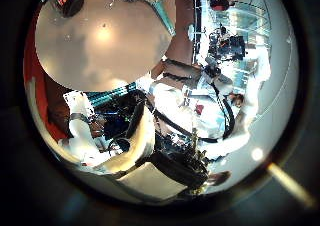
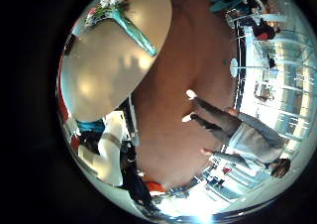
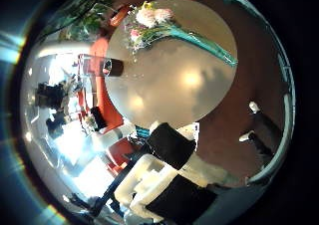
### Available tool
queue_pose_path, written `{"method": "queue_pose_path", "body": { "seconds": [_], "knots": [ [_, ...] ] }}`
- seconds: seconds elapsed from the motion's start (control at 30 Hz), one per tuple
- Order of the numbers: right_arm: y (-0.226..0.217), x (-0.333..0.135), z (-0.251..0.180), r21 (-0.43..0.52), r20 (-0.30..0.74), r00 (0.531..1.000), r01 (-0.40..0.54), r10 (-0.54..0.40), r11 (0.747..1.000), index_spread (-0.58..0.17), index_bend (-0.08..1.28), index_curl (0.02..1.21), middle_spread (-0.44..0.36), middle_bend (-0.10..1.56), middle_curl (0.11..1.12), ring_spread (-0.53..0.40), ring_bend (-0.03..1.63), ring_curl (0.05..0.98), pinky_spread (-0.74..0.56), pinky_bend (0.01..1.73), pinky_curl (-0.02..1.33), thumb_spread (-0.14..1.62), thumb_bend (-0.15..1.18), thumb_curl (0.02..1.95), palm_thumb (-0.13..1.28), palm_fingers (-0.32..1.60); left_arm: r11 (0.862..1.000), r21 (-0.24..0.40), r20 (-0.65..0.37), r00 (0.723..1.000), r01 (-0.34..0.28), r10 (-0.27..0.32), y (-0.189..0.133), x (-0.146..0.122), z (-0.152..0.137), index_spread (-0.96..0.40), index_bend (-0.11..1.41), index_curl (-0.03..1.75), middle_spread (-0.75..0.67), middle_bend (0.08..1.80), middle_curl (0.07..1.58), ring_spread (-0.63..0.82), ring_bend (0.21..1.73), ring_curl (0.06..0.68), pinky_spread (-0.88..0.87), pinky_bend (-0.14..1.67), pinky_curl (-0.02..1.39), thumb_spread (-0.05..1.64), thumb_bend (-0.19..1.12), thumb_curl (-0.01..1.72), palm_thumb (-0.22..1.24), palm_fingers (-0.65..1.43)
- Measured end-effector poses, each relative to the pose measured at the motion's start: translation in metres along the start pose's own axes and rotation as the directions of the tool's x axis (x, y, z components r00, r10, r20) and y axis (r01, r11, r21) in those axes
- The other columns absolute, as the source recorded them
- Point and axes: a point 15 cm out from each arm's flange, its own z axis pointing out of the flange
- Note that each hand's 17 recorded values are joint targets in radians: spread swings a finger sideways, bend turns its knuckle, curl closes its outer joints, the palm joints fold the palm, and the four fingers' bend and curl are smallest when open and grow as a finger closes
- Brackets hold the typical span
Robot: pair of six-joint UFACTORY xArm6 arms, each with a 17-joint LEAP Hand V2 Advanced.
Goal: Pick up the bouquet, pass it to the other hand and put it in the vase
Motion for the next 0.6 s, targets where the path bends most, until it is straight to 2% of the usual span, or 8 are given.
{"method": "queue_pose_path", "body": {
  "seconds": [0.2, 0.3, 0.43, 0.6],
  "knots": [
    [-0.045, 0.022, 0.011, -0.056, 0.026, 0.999, -0.023, 0.024, 0.998, -0.357, 0.16, 0.26, -0.095, 0.30, 0.37, -0.029, 0.64, 0.247, 0.30, 0.47, 0.23, 1.18, -0.01, 0.29, 0.37, 0.40, 0.998, -0.041, 0.026, 0.998, -0.048, 0.049, 0.008, 0.005, 0.011, 0.07, 0.18, 0.34, 0.47, 0.18, 0.30, 0.58, 0.45, 0.208, 0.55, 0.22, 0.31, 1.15, -0.02, 0.31, 0.36, 0.07],
    [-0.064, 0.024, 0.026, -0.094, 0.060, 0.997, -0.032, 0.037, 0.995, -0.343, 0.17, 0.27, -0.080, 0.31, 0.37, -0.045, 0.66, 0.249, 0.28, 0.47, 0.23, 1.16, -0.01, 0.30, 0.41, 0.41, 0.994, -0.058, 0.034, 0.995, -0.089, 0.091, 0.012, 0.006, 0.018, 0.07, 0.18, 0.34, 0.47, 0.18, 0.30, 0.58, 0.45, 0.208, 0.55, 0.22, 0.31, 1.15, -0.02, 0.31, 0.36, 0.07],
    [-0.086, 0.022, 0.046, -0.132, 0.116, 0.992, -0.035, 0.050, 0.991, -0.331, 0.17, 0.28, -0.072, 0.32, 0.38, -0.061, 0.68, 0.250, 0.26, 0.46, 0.22, 1.13, -0.01, 0.32, 0.45, 0.41, 0.991, -0.064, 0.044, 0.992, -0.119, 0.122, 0.013, 0.012, 0.019, 0.07, 0.18, 0.35, 0.46, 0.18, 0.29, 0.58, 0.45, 0.207, 0.55, 0.22, 0.31, 1.15, -0.02, 0.31, 0.36, 0.07],
    [-0.100, 0.020, 0.075, -0.194, 0.136, 0.988, -0.048, 0.076, 0.980, -0.331, 0.18, 0.29, -0.069, 0.33, 0.38, -0.073, 0.68, 0.250, 0.24, 0.44, 0.21, 1.12, -0.02, 0.34, 0.48, 0.41, 0.986, -0.066, 0.066, 0.985, -0.153, 0.158, 0.009, 0.016, 0.016, 0.07, 0.18, 0.35, 0.46, 0.18, 0.29, 0.58, 0.45, 0.206, 0.55, 0.22, 0.31, 1.16, -0.02, 0.31, 0.36, 0.07]
  ]
}}
